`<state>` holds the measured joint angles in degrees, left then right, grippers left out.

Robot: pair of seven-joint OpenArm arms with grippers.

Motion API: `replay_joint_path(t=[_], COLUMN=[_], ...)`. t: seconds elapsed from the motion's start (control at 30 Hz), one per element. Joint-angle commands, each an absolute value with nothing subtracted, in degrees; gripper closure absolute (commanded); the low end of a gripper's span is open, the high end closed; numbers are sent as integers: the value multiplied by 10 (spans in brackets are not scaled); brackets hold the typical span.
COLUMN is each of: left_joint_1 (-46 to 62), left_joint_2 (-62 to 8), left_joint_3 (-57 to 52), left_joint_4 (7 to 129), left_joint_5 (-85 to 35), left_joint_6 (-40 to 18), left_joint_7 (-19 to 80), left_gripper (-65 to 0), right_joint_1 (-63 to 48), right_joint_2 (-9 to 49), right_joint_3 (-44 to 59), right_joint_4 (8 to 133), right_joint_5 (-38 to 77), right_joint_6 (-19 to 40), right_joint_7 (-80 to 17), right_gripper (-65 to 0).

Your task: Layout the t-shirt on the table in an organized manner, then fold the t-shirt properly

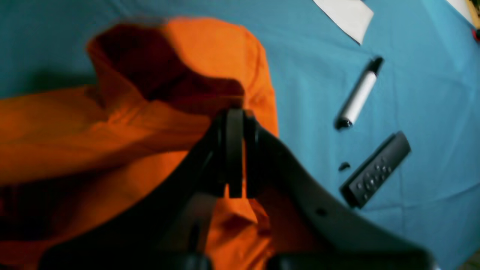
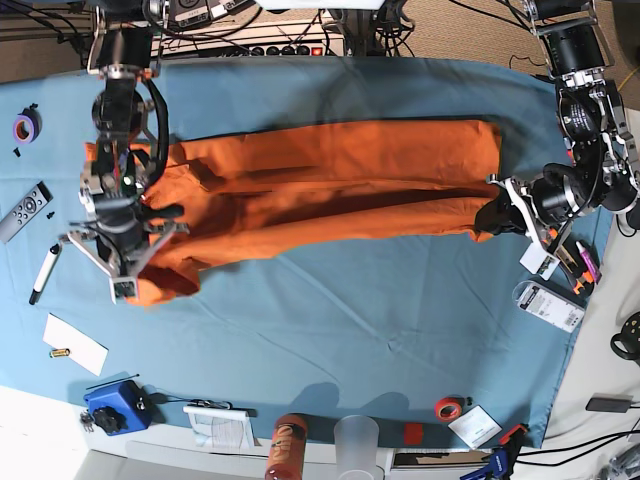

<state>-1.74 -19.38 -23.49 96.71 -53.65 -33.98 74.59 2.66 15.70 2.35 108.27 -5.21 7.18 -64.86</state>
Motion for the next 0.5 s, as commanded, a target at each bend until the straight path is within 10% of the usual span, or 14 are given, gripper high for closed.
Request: replay_joint_path(t=[0.0, 0.47], left_joint_1=[-26, 30], left_joint_2=[-201, -200], left_joint_3=[-238, -238], left_joint_4=[976, 976], left_joint_5=[-549, -553], left_joint_6=[-342, -329], left_joint_7=[741, 745], left_gripper=[0, 0], right_joint_1=[23, -83], right_joint_2=[165, 165], right_joint_3=[43, 173], right_joint_4=[1096, 1099], right_joint_5=[-60, 8], right_joint_6=[67, 97], right_joint_7=[-637, -611], right_gripper=[0, 0])
